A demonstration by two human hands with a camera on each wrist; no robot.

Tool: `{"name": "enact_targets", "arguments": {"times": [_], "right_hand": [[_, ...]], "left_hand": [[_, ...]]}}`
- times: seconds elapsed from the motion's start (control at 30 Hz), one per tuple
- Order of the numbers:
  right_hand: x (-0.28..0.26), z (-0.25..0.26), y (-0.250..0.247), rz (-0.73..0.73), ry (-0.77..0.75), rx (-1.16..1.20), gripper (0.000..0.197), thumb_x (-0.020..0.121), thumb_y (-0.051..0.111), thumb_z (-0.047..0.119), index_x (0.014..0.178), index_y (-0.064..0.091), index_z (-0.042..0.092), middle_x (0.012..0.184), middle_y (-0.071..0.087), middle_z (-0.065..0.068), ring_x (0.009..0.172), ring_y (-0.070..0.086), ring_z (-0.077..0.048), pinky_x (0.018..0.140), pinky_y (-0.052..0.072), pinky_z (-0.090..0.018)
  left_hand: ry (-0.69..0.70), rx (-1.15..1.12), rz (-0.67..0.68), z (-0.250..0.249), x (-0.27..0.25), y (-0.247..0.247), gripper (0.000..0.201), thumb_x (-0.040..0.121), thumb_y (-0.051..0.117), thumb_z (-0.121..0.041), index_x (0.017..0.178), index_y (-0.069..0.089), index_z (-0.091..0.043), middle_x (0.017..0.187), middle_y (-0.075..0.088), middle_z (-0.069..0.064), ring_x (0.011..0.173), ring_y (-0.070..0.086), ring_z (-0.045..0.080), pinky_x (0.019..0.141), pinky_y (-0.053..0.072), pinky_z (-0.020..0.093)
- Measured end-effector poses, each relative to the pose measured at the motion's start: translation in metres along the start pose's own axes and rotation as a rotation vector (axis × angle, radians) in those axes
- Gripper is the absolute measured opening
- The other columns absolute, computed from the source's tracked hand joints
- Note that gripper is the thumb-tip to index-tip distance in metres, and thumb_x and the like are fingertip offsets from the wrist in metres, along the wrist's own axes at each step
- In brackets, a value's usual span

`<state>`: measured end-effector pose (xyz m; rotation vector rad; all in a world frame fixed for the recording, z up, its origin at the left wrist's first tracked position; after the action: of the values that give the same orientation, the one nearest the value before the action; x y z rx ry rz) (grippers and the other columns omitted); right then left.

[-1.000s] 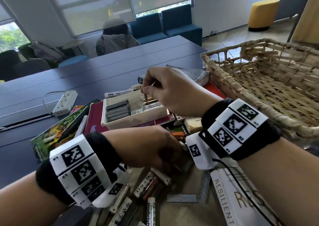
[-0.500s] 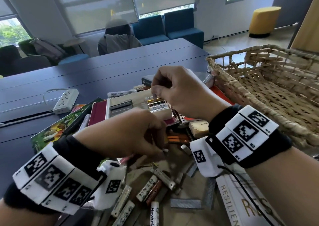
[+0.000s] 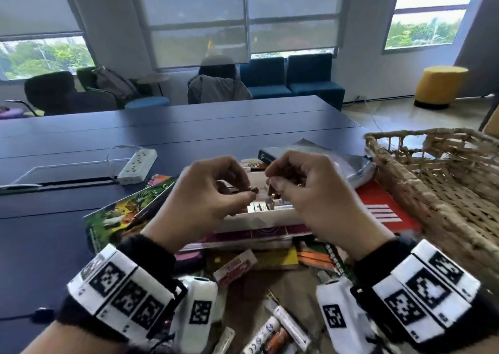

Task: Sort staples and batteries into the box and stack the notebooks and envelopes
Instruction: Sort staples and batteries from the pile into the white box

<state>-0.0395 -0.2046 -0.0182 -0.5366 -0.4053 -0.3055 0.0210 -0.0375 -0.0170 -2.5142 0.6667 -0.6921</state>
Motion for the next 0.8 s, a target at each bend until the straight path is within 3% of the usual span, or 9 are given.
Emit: {"name": "enact_targets", "arguments": {"times": [0.17,0.23,0.33,0.47,0.63,0.73,0.8], "right_hand": [[-0.001,-0.004,0.005,0.038,0.037,-0.003,0.020,0.088,0.075,0.000,0.096,0.078,0.017,0.087,0.076,0.005,0.084,0.072,-0.005,0.083,0.061,-0.027],[-0.003,-0.004,0.003,0.051,0.055,-0.016,0.022,0.087,0.075,-0.002,0.098,0.078,0.018,0.090,0.077,0.006,0.087,0.073,-0.003,0.085,0.060,-0.023],[-0.001,-0.003,-0.008,0.023,0.058,-0.043,0.021,0.086,0.076,-0.002,0.093,0.078,0.018,0.087,0.076,0.007,0.083,0.072,-0.002,0.079,0.057,-0.017],[-0.001,0.004,-0.018,0.032,0.050,-0.125,0.021,0.085,0.076,0.001,0.083,0.077,0.022,0.077,0.073,0.008,0.072,0.068,-0.003,0.066,0.054,-0.016],[-0.002,0.007,-0.021,0.114,0.044,-0.252,0.023,0.083,0.073,0.003,0.076,0.075,0.025,0.058,0.060,0.022,0.052,0.052,0.001,0.053,0.039,-0.011],[-0.004,0.009,-0.020,0.162,0.041,-0.310,0.023,0.081,0.072,0.004,0.075,0.075,0.025,0.064,0.066,0.014,0.054,0.054,0.000,0.054,0.043,-0.015],[-0.006,0.012,-0.019,0.218,0.045,-0.335,0.022,0.082,0.070,0.004,0.075,0.075,0.025,0.064,0.067,0.009,0.054,0.055,0.000,0.052,0.043,-0.014]], "left_hand": [[-0.035,-0.015,-0.050,0.005,0.001,0.002,0.015,0.081,0.085,-0.015,0.082,0.070,-0.017,0.081,0.076,0.000,0.062,0.073,0.017,0.061,0.059,0.036],[-0.043,-0.010,-0.050,0.004,0.000,0.003,0.014,0.082,0.085,-0.017,0.082,0.071,-0.018,0.080,0.076,-0.001,0.063,0.073,0.017,0.061,0.059,0.032],[-0.035,0.024,-0.046,0.004,-0.001,0.003,0.013,0.084,0.085,-0.022,0.082,0.072,-0.021,0.078,0.076,-0.002,0.061,0.071,0.017,0.060,0.059,0.033],[-0.020,0.061,-0.032,0.002,-0.001,0.004,0.011,0.083,0.084,-0.031,0.081,0.075,-0.024,0.074,0.074,-0.006,0.056,0.065,0.011,0.060,0.053,0.029],[-0.009,0.089,-0.018,0.003,0.000,0.006,0.011,0.082,0.083,-0.034,0.081,0.077,-0.026,0.069,0.072,-0.011,0.054,0.059,0.004,0.057,0.049,0.025],[-0.012,0.136,-0.009,0.004,-0.001,0.006,0.011,0.082,0.083,-0.034,0.081,0.076,-0.027,0.061,0.065,-0.019,0.050,0.051,-0.005,0.054,0.035,0.010],[-0.022,0.147,-0.006,0.003,-0.002,0.007,0.010,0.083,0.083,-0.032,0.081,0.076,-0.025,0.053,0.059,-0.023,0.046,0.049,-0.007,0.051,0.033,0.008]]}}
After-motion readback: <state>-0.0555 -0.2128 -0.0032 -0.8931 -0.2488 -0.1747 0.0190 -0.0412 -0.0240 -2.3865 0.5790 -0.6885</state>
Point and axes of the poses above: each hand's wrist, its own x-axis towards the middle knuckle, its own y-axis out of the palm, z = x × y, the point moved 6 cm from there along x, towards the middle knuckle
